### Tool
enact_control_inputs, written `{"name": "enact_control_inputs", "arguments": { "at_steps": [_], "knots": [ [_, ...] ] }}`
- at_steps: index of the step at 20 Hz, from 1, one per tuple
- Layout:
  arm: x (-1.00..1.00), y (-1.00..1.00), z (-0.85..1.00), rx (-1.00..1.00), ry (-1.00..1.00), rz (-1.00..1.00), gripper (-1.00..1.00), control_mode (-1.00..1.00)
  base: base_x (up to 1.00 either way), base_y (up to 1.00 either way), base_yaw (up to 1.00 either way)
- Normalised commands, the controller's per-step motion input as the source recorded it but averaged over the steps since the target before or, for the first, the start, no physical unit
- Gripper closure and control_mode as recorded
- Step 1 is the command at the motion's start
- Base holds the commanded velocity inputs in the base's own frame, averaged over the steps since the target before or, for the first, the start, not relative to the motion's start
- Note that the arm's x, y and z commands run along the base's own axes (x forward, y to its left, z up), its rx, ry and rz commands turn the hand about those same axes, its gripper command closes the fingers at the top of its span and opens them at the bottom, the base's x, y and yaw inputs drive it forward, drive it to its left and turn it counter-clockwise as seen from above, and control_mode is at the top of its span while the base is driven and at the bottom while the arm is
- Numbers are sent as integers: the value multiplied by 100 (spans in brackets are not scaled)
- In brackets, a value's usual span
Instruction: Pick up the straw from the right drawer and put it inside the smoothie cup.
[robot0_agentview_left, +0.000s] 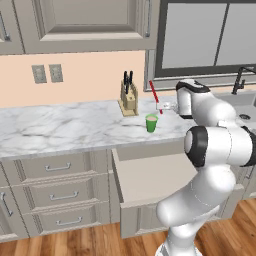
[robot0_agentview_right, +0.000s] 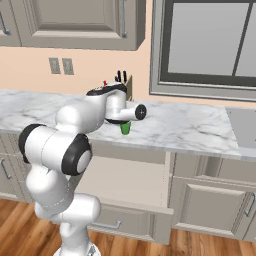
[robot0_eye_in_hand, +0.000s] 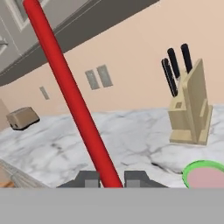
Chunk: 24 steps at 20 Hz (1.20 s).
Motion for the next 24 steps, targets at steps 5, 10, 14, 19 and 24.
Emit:
{"name": "enact_control_inputs", "arguments": {
  "at_steps": [5, 10, 14, 19, 24],
  "knots": [
    [36, 0, -5, 14, 0, 0, 100, -100, 0, 0, 0],
    [29, -3, -7, 8, -2, 0, 100, -100, 0, 0, 0],
    [17, -5, -7, 2, -8, 0, 100, -100, 0, 0, 0],
    [14, -1, -13, 0, -10, 0, 100, -100, 0, 0, 0],
    [21, 0, -23, 0, -7, 0, 100, -100, 0, 0, 0]
  ]
}}
